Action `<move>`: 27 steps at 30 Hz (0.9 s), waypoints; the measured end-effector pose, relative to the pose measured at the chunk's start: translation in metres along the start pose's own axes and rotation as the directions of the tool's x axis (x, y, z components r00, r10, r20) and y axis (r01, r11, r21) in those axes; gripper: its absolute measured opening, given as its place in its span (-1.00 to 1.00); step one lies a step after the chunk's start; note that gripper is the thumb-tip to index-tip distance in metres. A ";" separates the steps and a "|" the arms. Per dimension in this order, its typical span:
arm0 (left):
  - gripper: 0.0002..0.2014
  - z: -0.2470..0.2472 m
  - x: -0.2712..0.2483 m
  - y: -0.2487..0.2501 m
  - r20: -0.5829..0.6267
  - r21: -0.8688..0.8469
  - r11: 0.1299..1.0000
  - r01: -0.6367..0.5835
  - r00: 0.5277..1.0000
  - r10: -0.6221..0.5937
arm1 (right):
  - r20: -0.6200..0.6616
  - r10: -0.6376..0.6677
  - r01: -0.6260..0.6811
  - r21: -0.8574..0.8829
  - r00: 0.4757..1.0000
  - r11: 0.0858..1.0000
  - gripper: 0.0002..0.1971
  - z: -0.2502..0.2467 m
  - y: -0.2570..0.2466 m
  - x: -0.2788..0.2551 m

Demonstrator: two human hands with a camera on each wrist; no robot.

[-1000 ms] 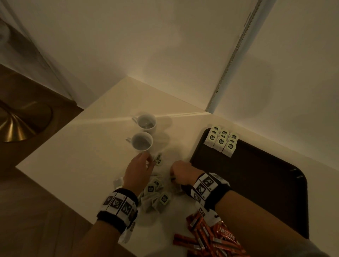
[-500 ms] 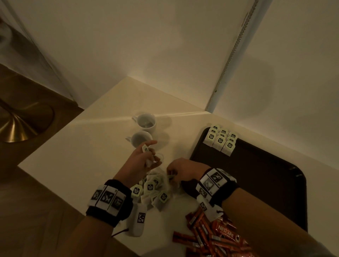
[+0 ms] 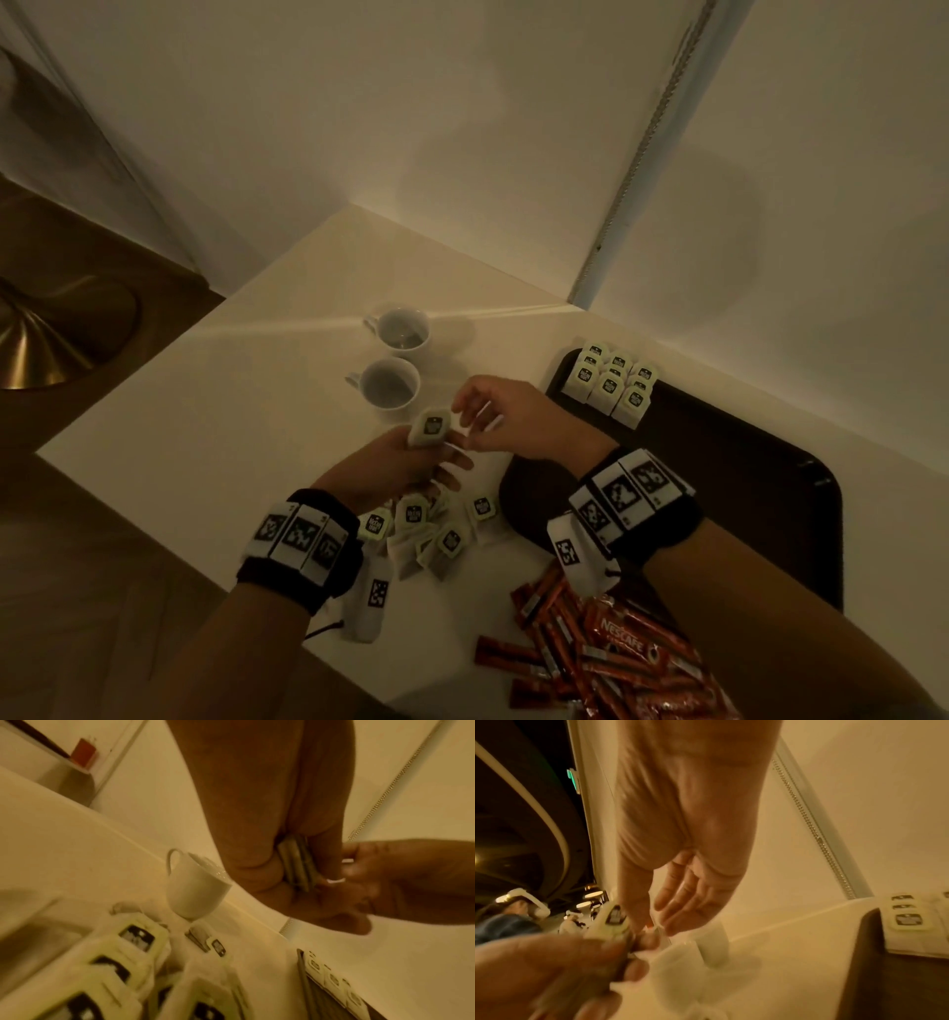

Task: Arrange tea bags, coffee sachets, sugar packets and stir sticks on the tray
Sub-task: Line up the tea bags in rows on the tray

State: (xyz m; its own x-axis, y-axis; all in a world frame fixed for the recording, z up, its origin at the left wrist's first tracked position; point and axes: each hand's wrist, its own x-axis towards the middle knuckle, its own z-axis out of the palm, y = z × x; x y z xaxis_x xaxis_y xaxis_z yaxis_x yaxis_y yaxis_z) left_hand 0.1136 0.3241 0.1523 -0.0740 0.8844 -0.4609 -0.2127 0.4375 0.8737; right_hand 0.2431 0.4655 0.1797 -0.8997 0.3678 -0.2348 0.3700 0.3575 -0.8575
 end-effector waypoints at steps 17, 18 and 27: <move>-0.82 -0.008 0.010 0.018 -0.324 -0.434 0.877 -0.206 0.944 0.061 | 0.287 0.238 0.093 -0.797 0.928 0.597 -0.45 0.055 0.045 -0.012; -0.83 -0.009 0.009 0.016 -0.347 -0.401 0.896 -0.192 0.937 0.046 | 0.277 0.233 0.044 -0.725 0.932 0.687 -0.48 0.050 0.042 -0.012; -0.77 0.026 0.010 0.028 -0.109 0.134 0.955 -0.264 0.954 0.279 | -0.133 -0.027 0.006 -0.156 0.991 0.988 -0.65 -0.047 -0.029 -0.028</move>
State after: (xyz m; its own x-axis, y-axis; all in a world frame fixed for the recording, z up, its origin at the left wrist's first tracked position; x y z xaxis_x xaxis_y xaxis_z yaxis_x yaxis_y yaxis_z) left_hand 0.1326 0.3489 0.1761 -0.2364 0.9480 -0.2131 -0.0533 0.2064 0.9770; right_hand 0.2687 0.4856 0.2327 -0.8707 0.4689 -0.1482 0.3957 0.4893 -0.7772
